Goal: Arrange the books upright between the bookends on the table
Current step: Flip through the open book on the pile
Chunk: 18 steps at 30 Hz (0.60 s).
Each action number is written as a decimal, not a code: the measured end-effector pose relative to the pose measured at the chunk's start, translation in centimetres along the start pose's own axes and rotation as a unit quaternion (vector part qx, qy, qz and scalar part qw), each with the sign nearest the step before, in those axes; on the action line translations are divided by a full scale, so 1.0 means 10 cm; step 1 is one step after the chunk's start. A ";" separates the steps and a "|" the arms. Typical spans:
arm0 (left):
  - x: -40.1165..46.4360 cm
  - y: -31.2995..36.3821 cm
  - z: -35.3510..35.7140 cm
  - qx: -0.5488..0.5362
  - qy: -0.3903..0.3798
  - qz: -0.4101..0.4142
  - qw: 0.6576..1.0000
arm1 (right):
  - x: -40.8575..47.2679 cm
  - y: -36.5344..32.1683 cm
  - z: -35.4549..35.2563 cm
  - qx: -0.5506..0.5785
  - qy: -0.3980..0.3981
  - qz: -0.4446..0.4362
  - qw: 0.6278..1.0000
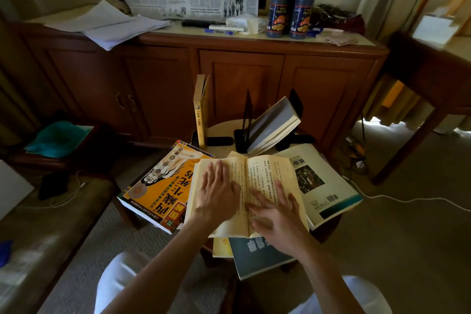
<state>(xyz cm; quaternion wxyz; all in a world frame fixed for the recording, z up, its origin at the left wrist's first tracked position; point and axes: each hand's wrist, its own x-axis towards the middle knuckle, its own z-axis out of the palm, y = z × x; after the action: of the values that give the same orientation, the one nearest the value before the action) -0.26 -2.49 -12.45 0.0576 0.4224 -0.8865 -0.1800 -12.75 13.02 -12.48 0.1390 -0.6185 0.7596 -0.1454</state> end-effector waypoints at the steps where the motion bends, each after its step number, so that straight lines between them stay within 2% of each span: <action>1: 0.09 -0.02 0.03 -0.009 0.003 0.012 1.000 | 0.00 0.00 0.00 -0.003 -0.003 0.003 1.000; 6: 0.16 -0.10 0.06 -0.064 0.005 0.042 0.997 | 0.04 0.02 0.02 -0.021 -0.006 0.013 1.000; 12: -0.85 -0.24 0.29 -0.029 0.058 0.079 0.995 | 0.02 0.09 0.08 -0.012 0.009 -0.001 1.000; 15: -1.06 -0.36 0.35 0.008 0.076 0.062 0.995 | 0.04 0.11 0.09 -0.002 0.007 -0.007 1.000; 18: -1.02 -0.40 0.30 -0.036 0.081 0.010 0.996 | 0.05 0.11 0.14 0.048 0.031 -0.004 0.998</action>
<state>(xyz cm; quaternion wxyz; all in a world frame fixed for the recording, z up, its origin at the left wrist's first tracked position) 8.34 3.82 -16.16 0.1461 0.4246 -0.8759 -0.1767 -13.33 12.63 -14.19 0.1447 -0.6091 0.7534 -0.2013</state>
